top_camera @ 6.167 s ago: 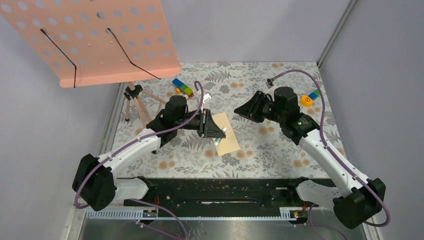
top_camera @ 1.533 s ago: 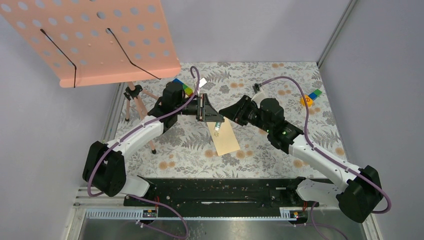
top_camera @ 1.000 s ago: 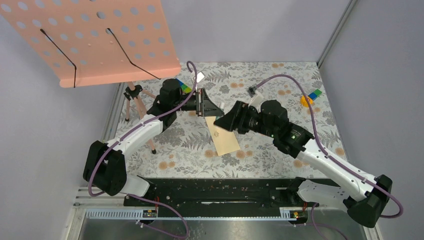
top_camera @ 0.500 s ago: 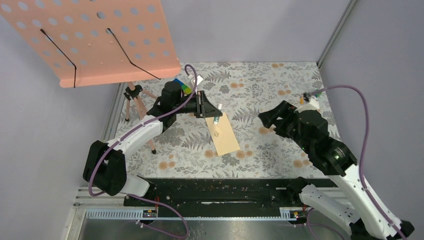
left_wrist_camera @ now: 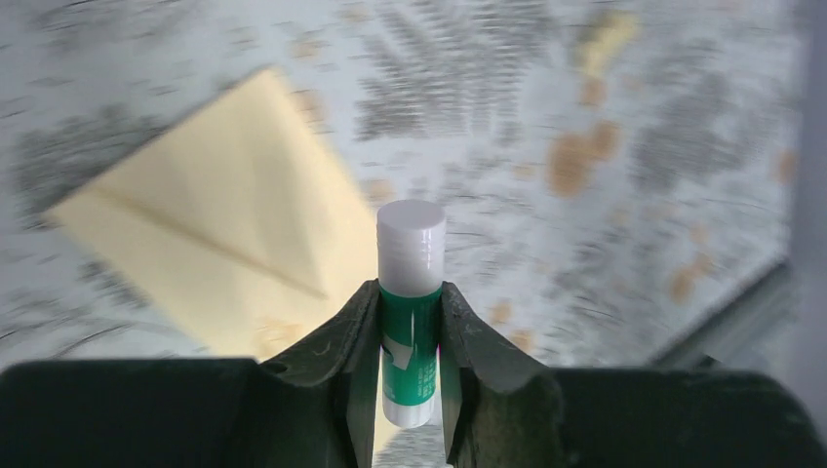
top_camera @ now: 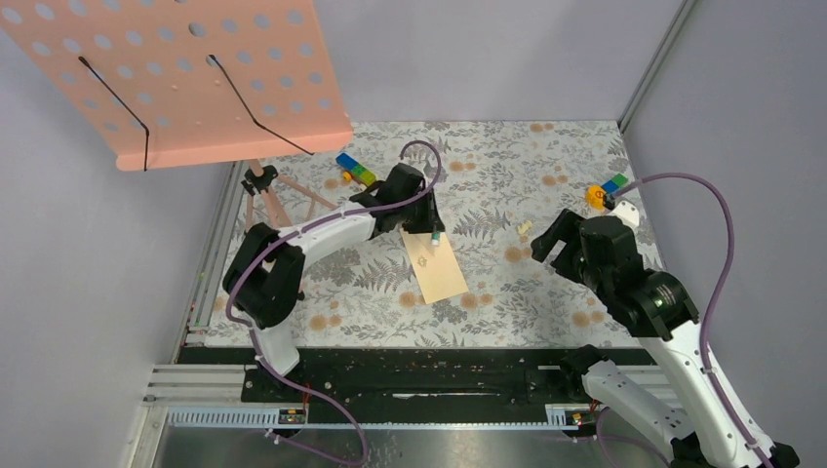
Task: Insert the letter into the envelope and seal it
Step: Place the solid glue at the center of the board, then reset both arms
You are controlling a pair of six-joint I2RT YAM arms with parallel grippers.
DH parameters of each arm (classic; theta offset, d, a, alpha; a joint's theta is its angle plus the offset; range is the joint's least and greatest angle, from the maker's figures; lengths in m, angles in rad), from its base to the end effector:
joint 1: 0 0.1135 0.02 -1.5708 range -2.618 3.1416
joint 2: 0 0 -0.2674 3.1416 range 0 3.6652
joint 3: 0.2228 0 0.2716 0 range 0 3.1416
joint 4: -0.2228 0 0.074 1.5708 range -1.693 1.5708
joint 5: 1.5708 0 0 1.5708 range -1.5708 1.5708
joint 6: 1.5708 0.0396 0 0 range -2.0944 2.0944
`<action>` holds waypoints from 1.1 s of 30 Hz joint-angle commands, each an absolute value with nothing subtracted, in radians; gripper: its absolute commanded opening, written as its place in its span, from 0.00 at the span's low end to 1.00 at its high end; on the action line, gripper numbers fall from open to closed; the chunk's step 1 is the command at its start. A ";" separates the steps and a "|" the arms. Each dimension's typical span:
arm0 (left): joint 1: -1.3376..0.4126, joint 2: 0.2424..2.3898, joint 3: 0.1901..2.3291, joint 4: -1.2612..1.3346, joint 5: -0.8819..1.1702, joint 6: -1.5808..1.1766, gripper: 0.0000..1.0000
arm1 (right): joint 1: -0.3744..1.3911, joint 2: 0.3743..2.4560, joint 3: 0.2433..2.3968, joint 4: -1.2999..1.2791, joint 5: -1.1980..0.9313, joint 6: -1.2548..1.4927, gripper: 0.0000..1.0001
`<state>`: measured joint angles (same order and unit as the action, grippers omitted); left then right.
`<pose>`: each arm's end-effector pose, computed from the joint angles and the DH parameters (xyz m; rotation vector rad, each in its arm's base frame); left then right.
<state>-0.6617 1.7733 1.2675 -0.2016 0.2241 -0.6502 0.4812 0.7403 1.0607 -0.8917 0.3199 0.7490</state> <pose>0.3261 -0.2651 0.2264 0.1403 2.4346 -0.9014 0.1378 0.0579 0.3739 0.4695 2.0821 0.3897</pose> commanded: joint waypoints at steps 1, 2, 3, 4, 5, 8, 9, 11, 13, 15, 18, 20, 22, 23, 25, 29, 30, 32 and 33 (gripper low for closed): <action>-0.646 1.769 1.332 -0.369 -0.092 -0.511 0.00 | 0.475 0.698 1.046 -0.912 0.313 0.768 0.87; -0.640 1.762 1.321 -0.381 -0.101 -0.468 0.00 | 0.476 0.698 1.036 -0.909 0.308 0.775 0.87; -0.631 1.753 1.307 -0.387 -0.079 -0.419 0.00 | 0.475 0.699 1.027 -0.900 0.299 0.777 0.87; -0.617 1.746 1.292 -0.394 -0.032 -0.369 0.00 | 0.475 0.703 1.019 -0.891 0.291 0.780 0.87; -0.604 1.738 1.267 -0.396 0.007 -0.329 0.00 | 0.475 0.709 1.014 -0.881 0.281 0.782 0.87; -0.560 1.716 1.205 -0.396 0.020 -0.255 0.00 | 0.476 0.740 1.007 -0.850 0.246 0.784 0.87; -0.550 1.712 1.186 -0.384 0.022 -0.239 0.00 | 0.475 0.749 1.008 -0.844 0.238 0.785 0.87; -0.541 1.714 1.165 -0.371 0.029 -0.210 0.00 | 0.475 0.762 1.005 -0.831 0.227 0.786 0.87; -0.541 1.728 1.165 -0.378 0.033 -0.186 0.00 | 0.474 0.770 1.003 -0.822 0.217 0.781 0.87; -0.541 1.742 1.179 -0.417 -0.017 -0.181 0.00 | 0.474 0.779 1.005 -0.821 0.215 0.775 0.87; -0.539 1.746 1.176 -0.438 -0.084 -0.182 0.00 | 0.475 0.783 1.002 -0.817 0.214 0.776 0.87; -0.538 1.747 1.168 -0.441 -0.114 -0.194 0.08 | 0.474 0.783 0.992 -0.809 0.207 0.779 0.87; -0.538 1.758 1.176 -0.455 -0.129 -0.211 0.19 | 0.474 0.782 0.981 -0.795 0.192 0.778 0.88; -0.538 1.770 1.188 -0.468 -0.128 -0.215 0.30 | 0.474 0.782 0.976 -0.792 0.193 0.784 0.88; -0.538 1.791 1.212 -0.488 -0.121 -0.219 0.49 | 0.474 0.790 0.976 -0.784 0.191 0.787 0.89; -0.537 1.782 1.222 -0.500 -0.114 -0.213 0.72 | 0.474 0.809 0.994 -0.791 0.199 0.782 0.91; -0.537 1.773 1.222 -0.504 -0.115 -0.212 0.75 | 0.474 0.809 1.000 -0.794 0.204 0.777 0.91; -0.538 1.746 1.228 -0.520 -0.116 -0.214 0.77 | 0.474 0.808 1.011 -0.807 0.221 0.765 0.91; -0.537 1.727 1.230 -0.530 -0.112 -0.216 0.77 | 0.474 0.809 1.020 -0.818 0.235 0.754 0.91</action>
<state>-0.5388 1.7905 1.1786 -0.5053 -0.0860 -0.2153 0.4793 0.8097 0.9768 -0.8177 0.1974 0.7776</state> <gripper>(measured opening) 0.758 0.910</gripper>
